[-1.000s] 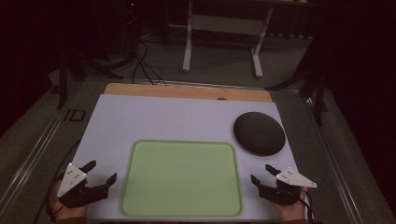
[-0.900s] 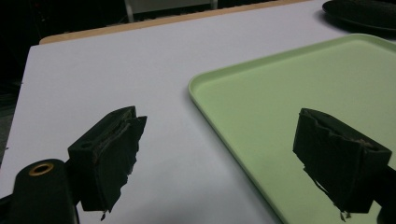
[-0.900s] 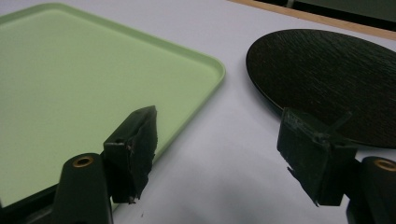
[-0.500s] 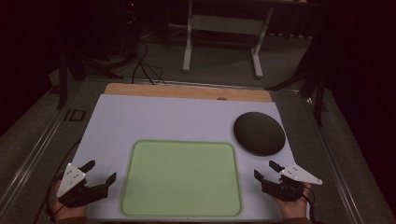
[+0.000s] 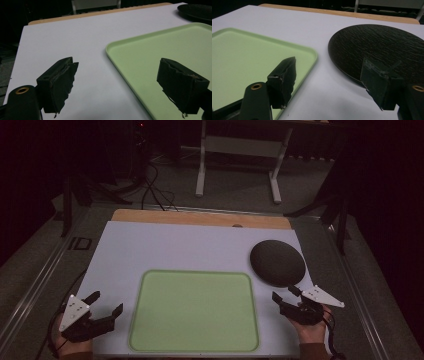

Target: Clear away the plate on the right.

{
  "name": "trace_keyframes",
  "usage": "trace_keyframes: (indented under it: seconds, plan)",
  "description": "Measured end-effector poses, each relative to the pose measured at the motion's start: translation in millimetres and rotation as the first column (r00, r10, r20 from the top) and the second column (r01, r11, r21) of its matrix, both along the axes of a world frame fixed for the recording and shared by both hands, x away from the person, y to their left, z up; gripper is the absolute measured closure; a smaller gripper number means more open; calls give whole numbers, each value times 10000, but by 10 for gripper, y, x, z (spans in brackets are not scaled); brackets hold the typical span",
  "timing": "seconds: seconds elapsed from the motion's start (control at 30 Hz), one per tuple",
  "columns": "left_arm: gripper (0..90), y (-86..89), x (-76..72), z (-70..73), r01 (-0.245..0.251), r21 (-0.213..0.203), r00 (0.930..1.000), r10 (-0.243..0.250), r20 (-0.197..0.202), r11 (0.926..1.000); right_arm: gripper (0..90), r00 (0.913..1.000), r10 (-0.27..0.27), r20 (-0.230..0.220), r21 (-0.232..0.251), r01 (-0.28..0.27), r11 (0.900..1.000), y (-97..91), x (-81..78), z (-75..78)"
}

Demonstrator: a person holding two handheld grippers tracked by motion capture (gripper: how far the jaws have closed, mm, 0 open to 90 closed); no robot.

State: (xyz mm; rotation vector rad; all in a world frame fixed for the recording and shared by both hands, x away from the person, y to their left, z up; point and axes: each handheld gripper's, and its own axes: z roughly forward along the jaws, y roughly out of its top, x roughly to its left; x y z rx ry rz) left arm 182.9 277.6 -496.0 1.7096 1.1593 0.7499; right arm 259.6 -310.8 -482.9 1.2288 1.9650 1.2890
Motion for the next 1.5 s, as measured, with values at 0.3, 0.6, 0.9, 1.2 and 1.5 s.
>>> trace_keyframes:
  seconds: [0.3,0.6,0.9,1.2,1.5]
  plan:
    - [147,10,0,-1,-66,-88,10000,66,24,9999,283,9977,-562,-391,791,592,9951,-82,141,-38]
    - [147,10,2,0,-62,-87,10000,62,29,9999,294,9882,-1104,-1065,1822,1285,9748,-195,223,-131]
    - [147,9,3,0,-69,-74,10000,69,40,9999,300,9697,-1436,-1976,2149,1858,9588,-274,293,-247]
    - [147,11,5,1,-69,-70,10000,69,34,10000,288,9424,-1482,-3000,2625,2309,9369,-320,372,-368]
    - [147,11,6,1,-71,-76,10000,71,32,9999,348,9122,-1524,-3803,3252,2862,9013,-367,450,-456]
